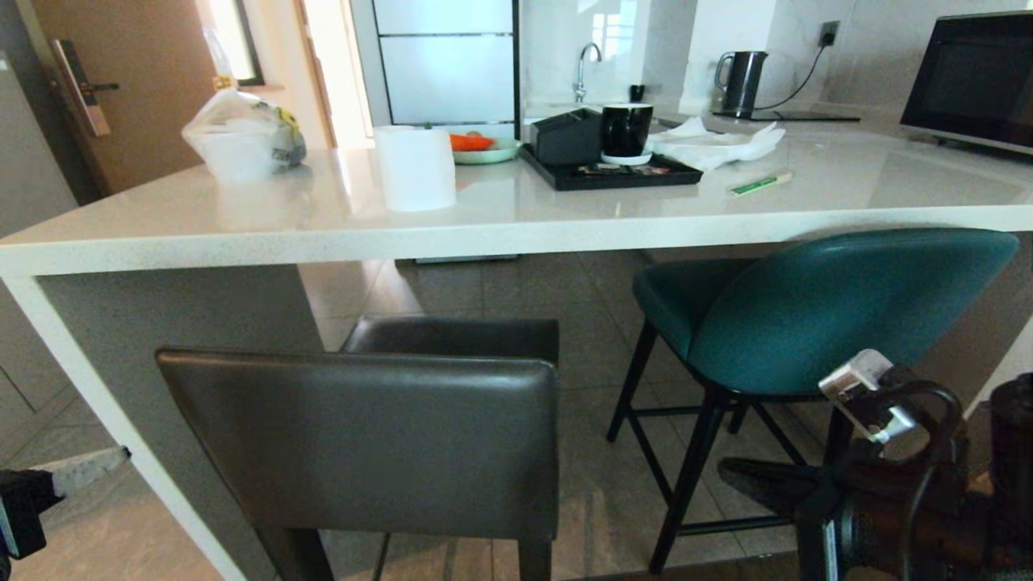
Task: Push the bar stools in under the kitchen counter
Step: Pull the gray chair out from under the dining table
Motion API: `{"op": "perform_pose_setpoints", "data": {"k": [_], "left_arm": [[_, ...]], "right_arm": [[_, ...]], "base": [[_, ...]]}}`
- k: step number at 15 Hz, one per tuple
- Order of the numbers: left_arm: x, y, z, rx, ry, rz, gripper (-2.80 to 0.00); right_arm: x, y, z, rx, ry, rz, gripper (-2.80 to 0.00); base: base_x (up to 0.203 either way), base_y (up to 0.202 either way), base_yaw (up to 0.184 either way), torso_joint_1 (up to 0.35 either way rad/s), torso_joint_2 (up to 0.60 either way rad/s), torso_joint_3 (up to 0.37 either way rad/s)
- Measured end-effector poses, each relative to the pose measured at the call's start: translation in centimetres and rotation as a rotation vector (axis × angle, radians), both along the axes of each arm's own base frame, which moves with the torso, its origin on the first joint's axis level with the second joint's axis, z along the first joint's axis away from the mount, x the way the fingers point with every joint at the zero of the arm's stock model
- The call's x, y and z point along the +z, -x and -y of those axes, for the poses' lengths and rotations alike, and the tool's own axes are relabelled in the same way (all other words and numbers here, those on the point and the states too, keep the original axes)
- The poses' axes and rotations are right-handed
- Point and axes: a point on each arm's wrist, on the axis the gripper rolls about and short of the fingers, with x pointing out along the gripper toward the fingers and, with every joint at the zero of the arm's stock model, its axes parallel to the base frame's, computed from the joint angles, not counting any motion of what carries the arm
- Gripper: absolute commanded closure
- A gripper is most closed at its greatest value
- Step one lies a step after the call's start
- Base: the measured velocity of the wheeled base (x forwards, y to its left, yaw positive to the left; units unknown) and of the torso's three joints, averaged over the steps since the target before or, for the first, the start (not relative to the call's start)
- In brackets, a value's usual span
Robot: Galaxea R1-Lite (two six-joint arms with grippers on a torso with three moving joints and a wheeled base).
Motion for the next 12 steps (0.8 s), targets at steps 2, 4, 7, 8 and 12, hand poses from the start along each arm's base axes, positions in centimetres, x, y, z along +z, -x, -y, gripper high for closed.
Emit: {"op": "perform_pose_setpoints", "data": {"k": [2,4,7,8,12], "left_arm": [[-0.13,0.00,-0.02,0.000,0.002,-0.004,0.00],[-0.11,0.02,0.01,-0.001,0.002,-0.003,0.00],[-0.01,0.03,0.02,-0.002,-0.002,0.003,0.00],[-0.02,0.04,0.01,-0.001,-0.003,0.002,0.00],[-0.36,0.12,0.08,-0.002,0.009,-0.010,0.00]], "right_arm": [[-0.38,-0.24,-0.32,0.003,0.006,-0.011,0.00],[-0.59,-0.37,-0.40,-0.009,0.017,-0.016,0.00],[-0.82,-0.55,-0.54,-0.017,0.028,-0.020,0.00],[-0.83,-0.60,-0.58,-0.017,0.028,-0.021,0.00],[-1.12,-0.55,-0.32,-0.074,0.054,-0.016,0.00]], "base": [[0.000,0.000,0.000,0.000,0.00,0.000],[0.000,0.000,0.000,0.000,0.00,0.000],[0.001,0.156,-0.002,0.000,0.00,0.003],[0.000,0.201,-0.003,0.004,0.00,-0.002],[0.000,0.198,-0.002,0.002,0.00,0.002]]}}
